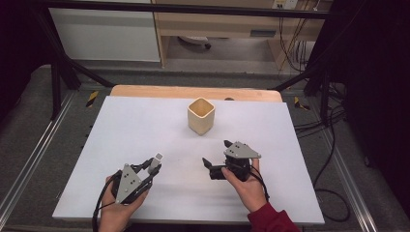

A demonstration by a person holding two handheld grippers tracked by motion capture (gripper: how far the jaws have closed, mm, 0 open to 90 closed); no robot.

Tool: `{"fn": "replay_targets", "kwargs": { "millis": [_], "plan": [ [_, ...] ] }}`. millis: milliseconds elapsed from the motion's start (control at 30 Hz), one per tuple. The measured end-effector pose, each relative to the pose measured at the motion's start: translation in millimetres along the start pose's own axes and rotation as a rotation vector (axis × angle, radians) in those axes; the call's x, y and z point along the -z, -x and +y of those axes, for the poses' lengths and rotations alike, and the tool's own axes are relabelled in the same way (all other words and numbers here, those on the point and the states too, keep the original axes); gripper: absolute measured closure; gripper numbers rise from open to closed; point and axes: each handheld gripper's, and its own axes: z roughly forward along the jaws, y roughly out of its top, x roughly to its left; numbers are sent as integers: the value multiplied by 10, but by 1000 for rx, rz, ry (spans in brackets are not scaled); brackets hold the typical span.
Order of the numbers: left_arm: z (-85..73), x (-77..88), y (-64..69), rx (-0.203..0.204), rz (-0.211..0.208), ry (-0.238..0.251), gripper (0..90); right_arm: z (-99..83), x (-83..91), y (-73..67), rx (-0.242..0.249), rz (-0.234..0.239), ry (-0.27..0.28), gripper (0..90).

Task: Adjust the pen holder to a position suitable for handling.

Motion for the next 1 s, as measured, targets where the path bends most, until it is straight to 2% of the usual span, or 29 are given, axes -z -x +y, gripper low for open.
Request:
{"fn": "replay_targets", "kwargs": {
  "millis": [100,167,233,333,467,600,700,800,867,933,1000],
  "plan": [
    [-3,-24,-54,70,-10,19,688,-63,28,65,9,-58,10,52],
    [-16,-27,-82,104,-20,25,688,-100,84,121,-21,-83,16,61],
    [-27,-26,-104,137,-41,39,688,-103,186,199,-53,-135,59,72],
    [-5,-25,-127,149,-67,55,688,-84,360,327,-116,-159,112,68],
    [98,-22,-166,154,-84,78,688,-132,532,476,-120,-169,101,54],
    [239,-68,-241,190,-95,110,688,-247,704,611,-142,-218,80,49],
    [370,-128,-300,192,-112,124,688,-315,843,702,-159,-267,83,53],
    [492,-219,-342,179,-144,125,688,-395,968,768,-167,-281,93,54],
    [580,-312,-352,148,-156,133,688,-509,977,822,-139,-283,65,53],
    [645,-417,-362,168,-169,141,688,-574,978,865,-131,-281,34,53],
    [701,-528,-378,196,-174,144,688,-585,1016,906,-147,-285,47,54]
  ]
}}
